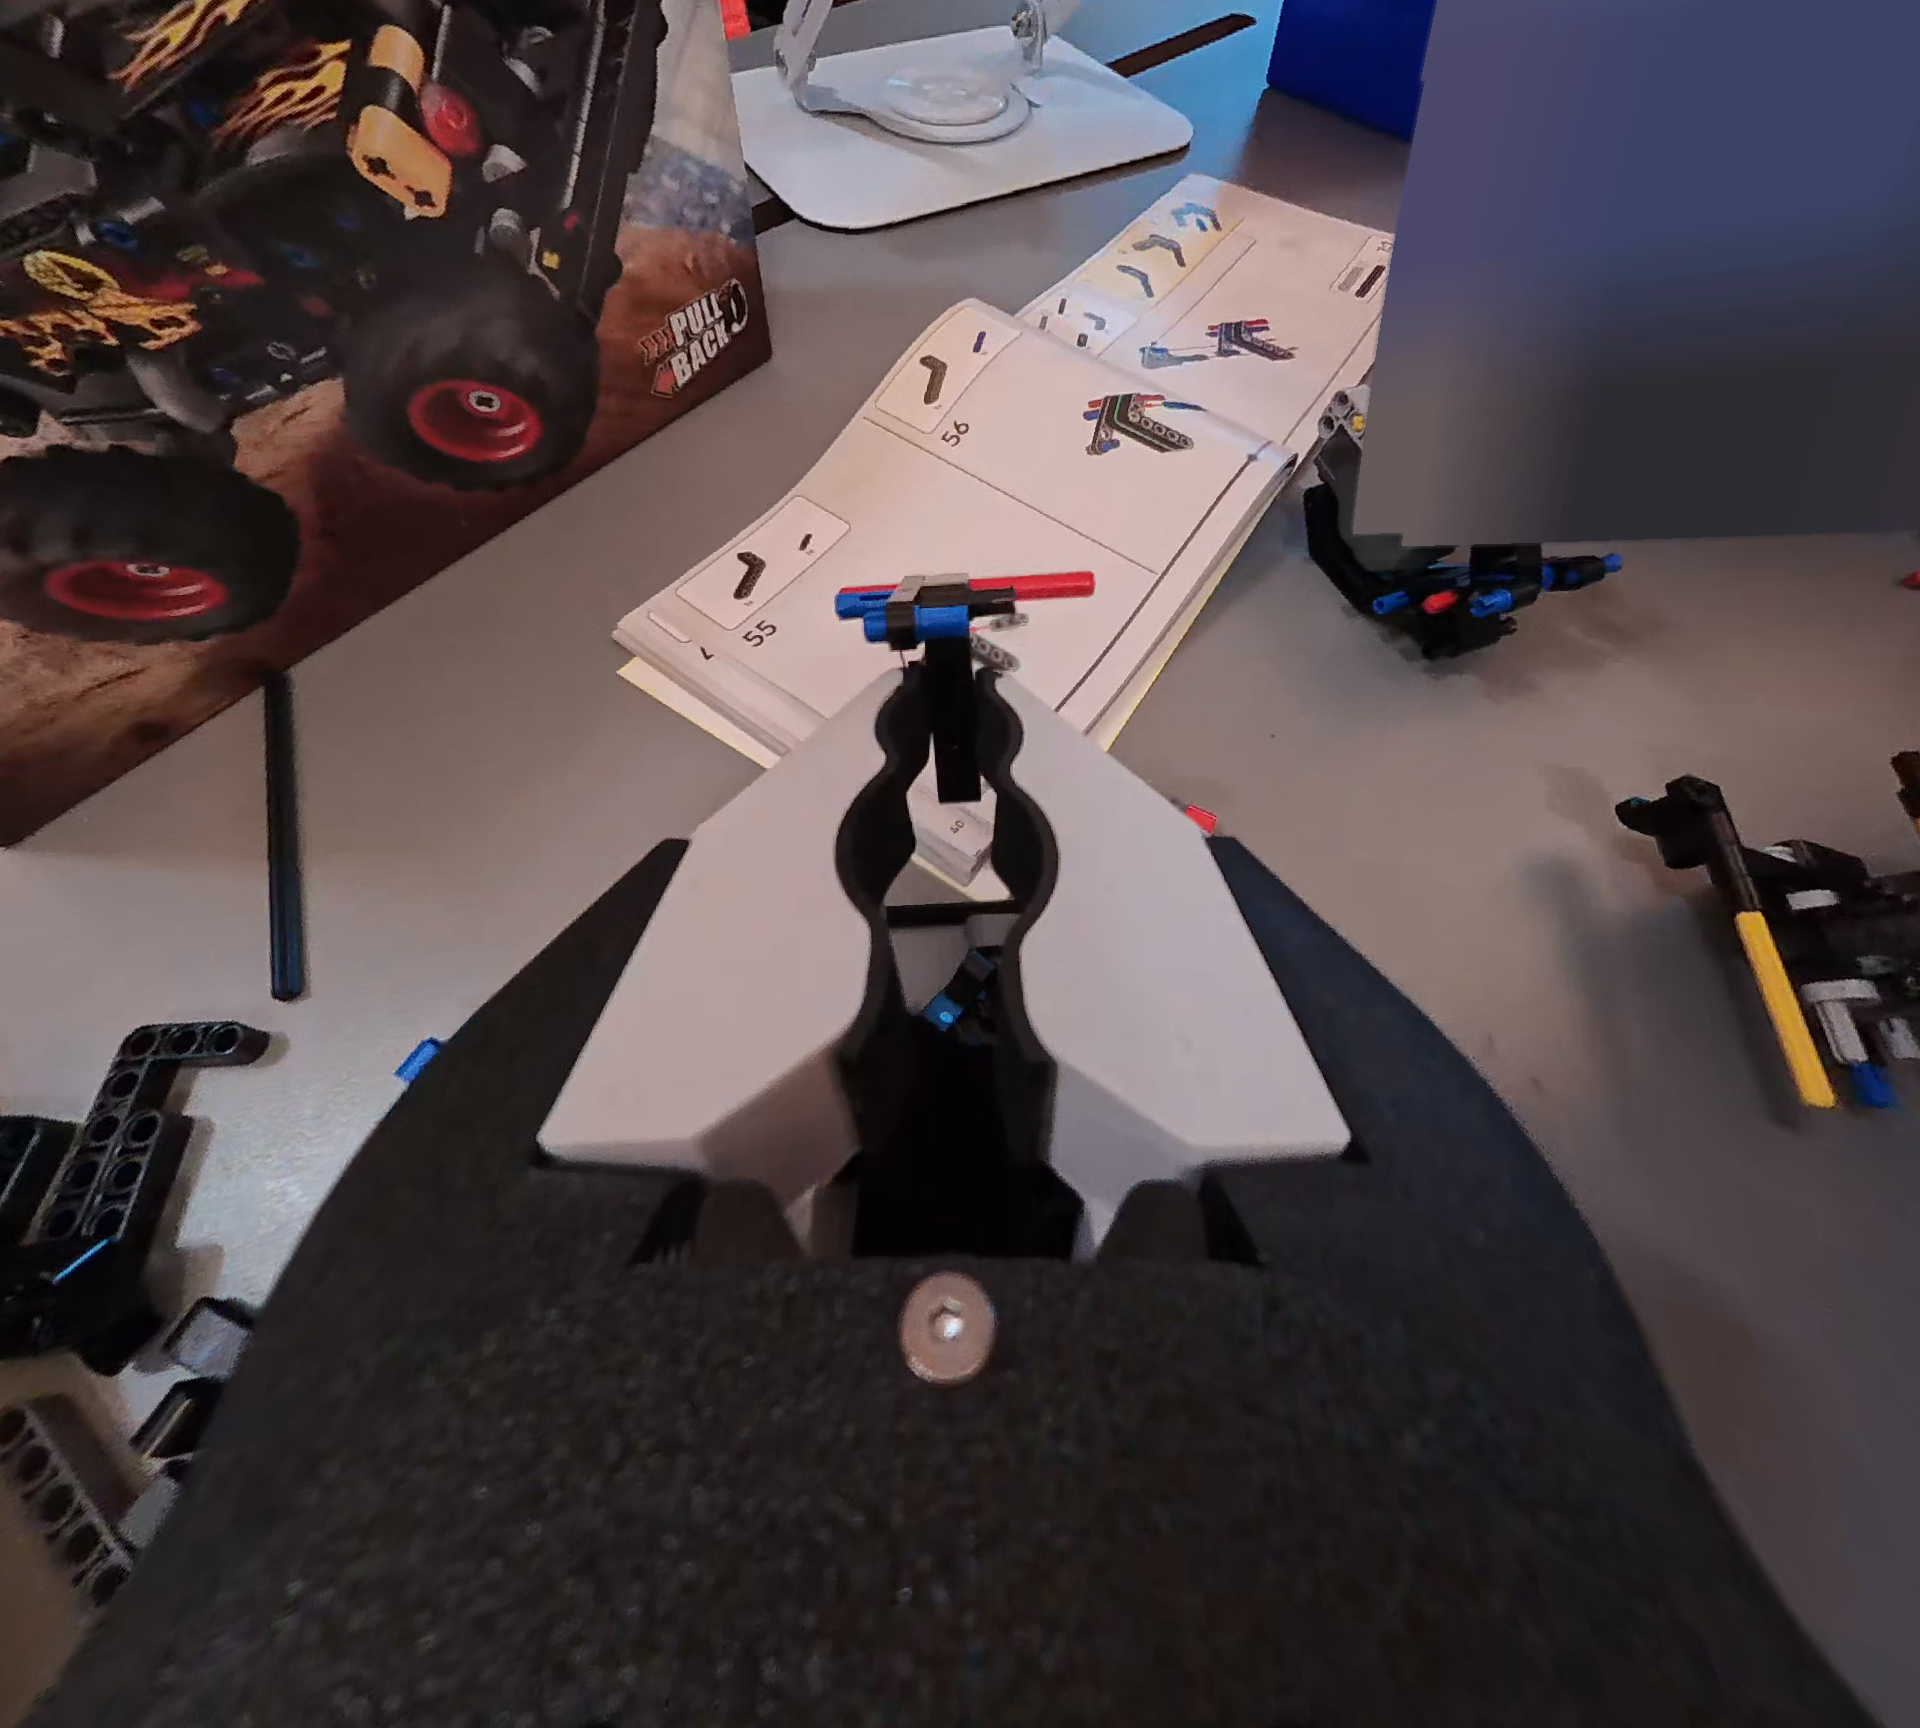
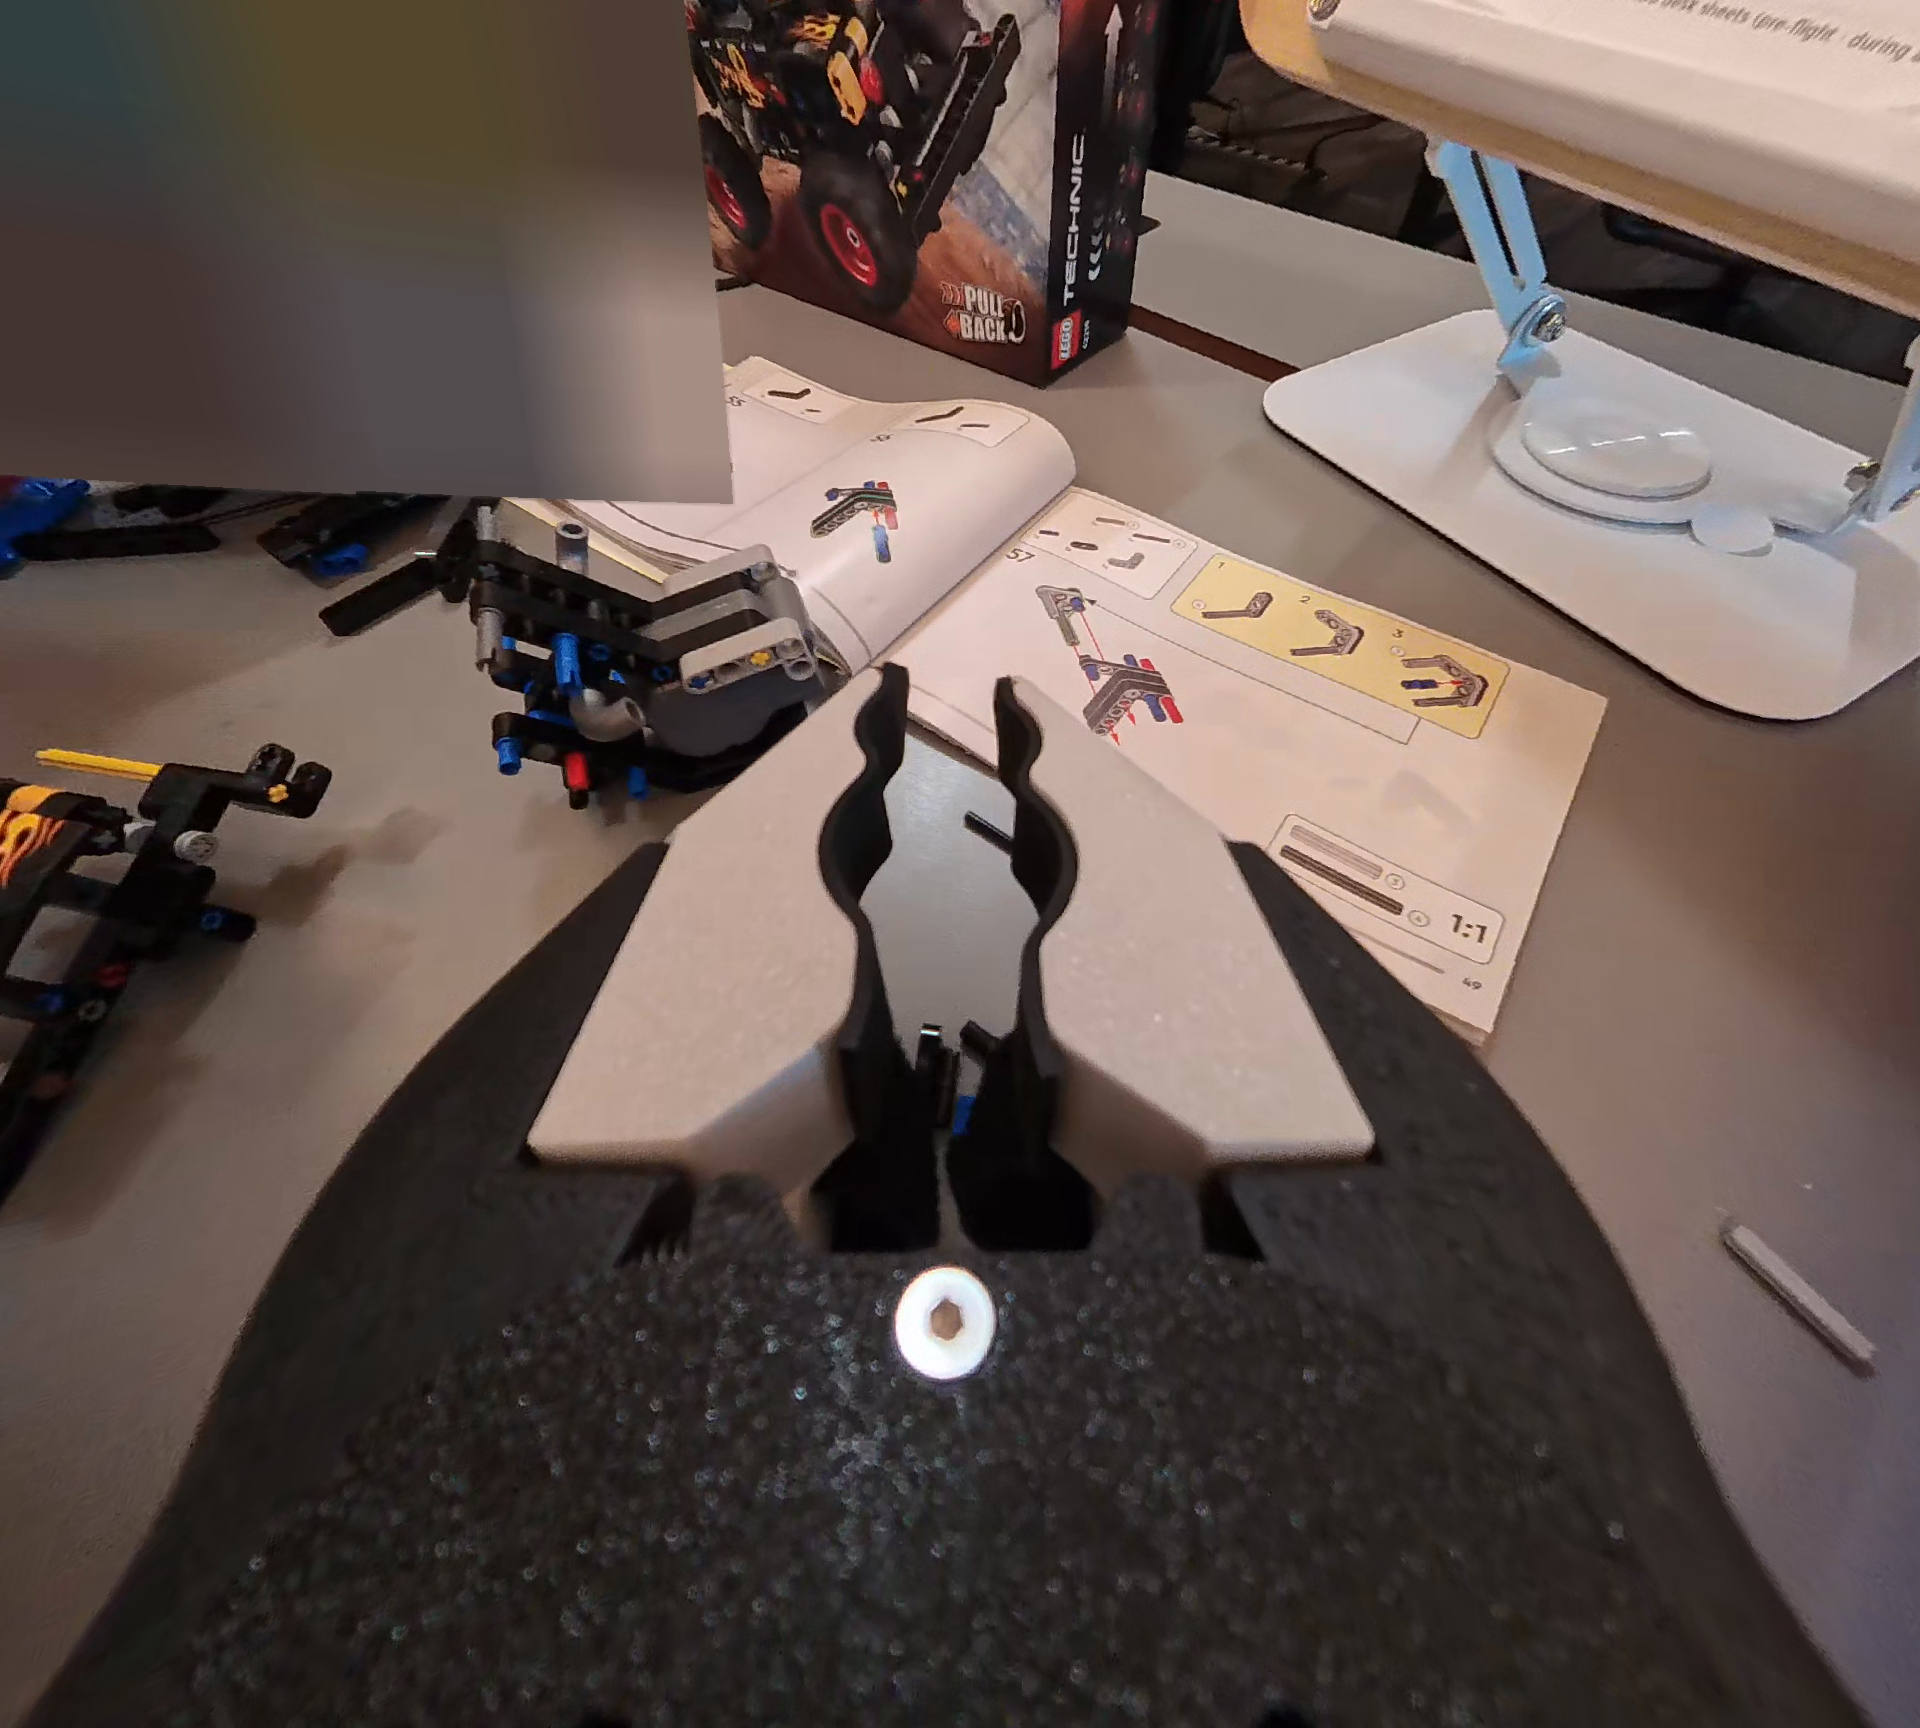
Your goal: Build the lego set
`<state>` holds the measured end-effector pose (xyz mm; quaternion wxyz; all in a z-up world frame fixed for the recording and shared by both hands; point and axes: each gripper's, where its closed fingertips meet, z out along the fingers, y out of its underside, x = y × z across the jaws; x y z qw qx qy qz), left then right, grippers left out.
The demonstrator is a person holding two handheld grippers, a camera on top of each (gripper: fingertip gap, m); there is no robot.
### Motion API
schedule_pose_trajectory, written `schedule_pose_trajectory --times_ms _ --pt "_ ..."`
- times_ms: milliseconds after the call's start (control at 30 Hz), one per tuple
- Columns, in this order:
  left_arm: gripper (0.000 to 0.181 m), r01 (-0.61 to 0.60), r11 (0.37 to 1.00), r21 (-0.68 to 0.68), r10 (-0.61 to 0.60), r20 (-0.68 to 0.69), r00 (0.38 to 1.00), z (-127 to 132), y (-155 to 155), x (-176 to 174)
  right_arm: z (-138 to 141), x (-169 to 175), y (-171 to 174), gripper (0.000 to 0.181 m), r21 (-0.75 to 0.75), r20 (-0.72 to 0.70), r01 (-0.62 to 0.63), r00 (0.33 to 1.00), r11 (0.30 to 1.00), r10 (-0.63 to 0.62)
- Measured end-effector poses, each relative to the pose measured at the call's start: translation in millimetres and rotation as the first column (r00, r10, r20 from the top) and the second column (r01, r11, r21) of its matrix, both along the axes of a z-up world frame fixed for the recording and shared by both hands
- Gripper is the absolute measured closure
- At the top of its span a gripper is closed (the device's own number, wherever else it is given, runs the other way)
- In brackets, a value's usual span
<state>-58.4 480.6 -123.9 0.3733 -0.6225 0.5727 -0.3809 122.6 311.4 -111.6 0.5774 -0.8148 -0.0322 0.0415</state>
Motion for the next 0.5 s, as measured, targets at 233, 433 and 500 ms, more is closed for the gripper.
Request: schedule_pose_trajectory --times_ms 233,433,500 --pt "0.175 0.005 1.0 -0.014 -0.005 -0.013 1.0 -4 0 0 -8 1 1 0.165 -0.024 -0.044 -0.009 0.999 1.0 0.008" --pt "0.175 0.01 1.0 -0.005 -0.01 -0.014 1.0 -3 -2 0 -14 -1 1 0.165 -0.043 -0.049 -0.016 0.999 0.999 0.014" --pt "0.175 0.013 1.0 -0.004 -0.013 -0.018 1.0 -4 -2 0 -14 -1 1 0.166 -0.044 -0.044 -0.016 0.999 0.999 0.014"
